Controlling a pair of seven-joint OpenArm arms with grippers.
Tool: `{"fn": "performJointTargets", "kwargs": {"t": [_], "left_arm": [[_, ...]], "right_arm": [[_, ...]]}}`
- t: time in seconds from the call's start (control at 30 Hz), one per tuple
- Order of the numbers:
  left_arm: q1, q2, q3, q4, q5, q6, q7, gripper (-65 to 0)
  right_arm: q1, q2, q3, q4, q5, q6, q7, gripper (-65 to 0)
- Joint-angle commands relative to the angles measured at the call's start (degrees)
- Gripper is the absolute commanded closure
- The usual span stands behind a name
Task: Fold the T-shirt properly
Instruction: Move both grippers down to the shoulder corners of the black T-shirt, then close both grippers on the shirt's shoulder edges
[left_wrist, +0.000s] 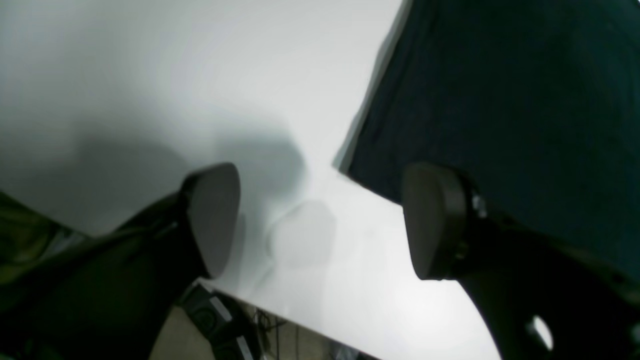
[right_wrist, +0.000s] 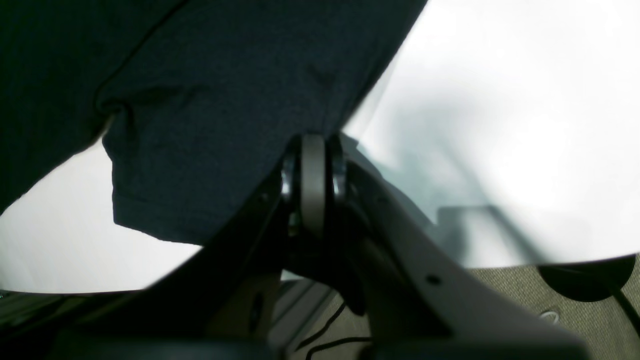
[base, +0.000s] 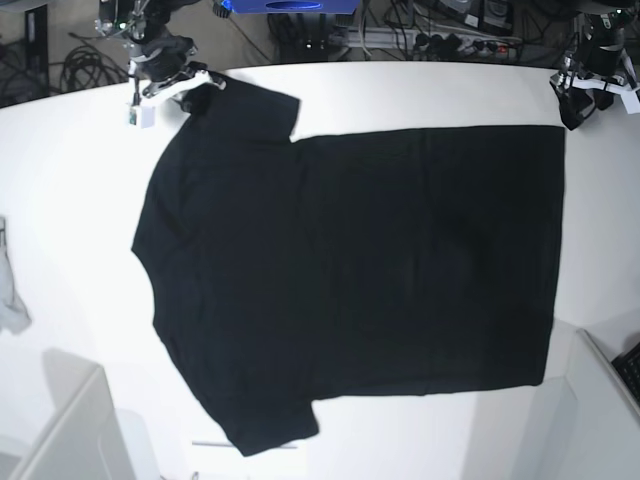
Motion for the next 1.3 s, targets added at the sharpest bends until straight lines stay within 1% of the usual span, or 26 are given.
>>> {"fn": "performJointTargets", "kwargs": {"t": [0.0,0.27,0.47,0.83,0.87,0.93,1.1,1.17,1.2,1.27], "left_arm": [[-0.37,-0.74,-0.31,0.02,-0.56,-0.44,-0.82,-47.9],[-5.12,-0.74,0.04,-4.02,-0.12,-0.35,-0.64,-47.9],[-6.79,-0.83,4.70,-5.96,-0.12,-0.17,-0.64,-47.7],[-9.07,-0.83,8.57,-9.65,-0.12,-0.09,-0.64,-47.4],[-9.07,-0.83,8.75,-9.74,-0.12,-0.09,-0.64,-46.1],[-9.16,-0.83,8.75,-10.09,-0.30,-0.09,-0.64,-39.5],[-9.16,-0.83,8.75,-9.91,-0.12,-0.09,-0.64,-12.2],[-8.72,-0.92,9.36,-9.39,-0.12,-0.09,-0.20,-2.6],[-8.63,-1.00,10.24,-8.77,-0.12,-0.09,0.76,0.0],[-8.55,-1.18,10.77,-7.72,-0.12,-0.09,3.05,0.0]], "right_arm": [[-0.70,0.04,0.12,-0.17,-0.99,-0.63,-3.98,0.0],[-0.61,0.04,0.12,-0.08,-0.99,-0.63,-4.33,0.0],[-0.61,0.04,-0.05,-0.08,-0.99,-0.63,-4.33,0.0],[-0.61,0.04,0.21,0.00,-0.99,-0.63,-4.42,0.0],[-0.61,0.04,0.21,0.00,-0.99,-0.63,-4.42,0.0],[-0.61,0.04,0.21,0.00,-0.99,-0.63,-4.42,0.0],[-0.61,0.13,0.21,0.00,-0.99,-0.63,-4.24,0.0],[-0.61,0.13,0.21,0.00,-0.99,-0.63,-4.24,0.0],[-0.61,0.13,0.21,0.09,-0.99,-0.63,-4.15,0.0],[-0.70,0.74,0.30,0.09,-0.99,-0.63,-4.15,0.0]]}}
